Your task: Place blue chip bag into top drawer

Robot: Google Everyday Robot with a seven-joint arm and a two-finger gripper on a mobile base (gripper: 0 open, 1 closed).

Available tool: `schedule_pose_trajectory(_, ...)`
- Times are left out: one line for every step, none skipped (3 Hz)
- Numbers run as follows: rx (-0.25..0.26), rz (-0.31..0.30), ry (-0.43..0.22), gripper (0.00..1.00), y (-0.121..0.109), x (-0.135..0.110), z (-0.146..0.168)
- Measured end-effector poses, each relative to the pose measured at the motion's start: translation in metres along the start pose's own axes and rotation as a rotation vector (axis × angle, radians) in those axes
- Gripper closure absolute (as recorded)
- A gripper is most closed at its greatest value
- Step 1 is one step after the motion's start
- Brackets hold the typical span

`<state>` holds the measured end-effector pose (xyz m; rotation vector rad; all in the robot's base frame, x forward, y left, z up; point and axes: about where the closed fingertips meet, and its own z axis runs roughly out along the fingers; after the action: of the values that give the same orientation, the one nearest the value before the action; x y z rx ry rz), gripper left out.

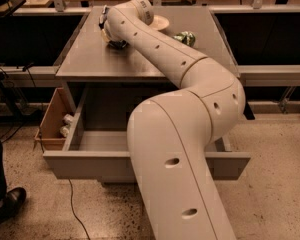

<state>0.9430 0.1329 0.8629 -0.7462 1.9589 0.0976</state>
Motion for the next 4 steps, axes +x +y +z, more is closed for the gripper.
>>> schedule_pose_trajectory(-0.018,-0.011,-0.010,0.85,0.002,-0.006,-0.032)
schedule_pose_trajectory(-0.067,0.012,-0.036,1.00,0.013,-0.010,-0.078)
schedule_pose_trajectory(-0.159,0.045,-0.065,1.00,0.044,-0.015,-0.130)
schedule_pose_trajectory(-0.278,0.153,-0.100,1.00,0.075,-0.015,-0.184)
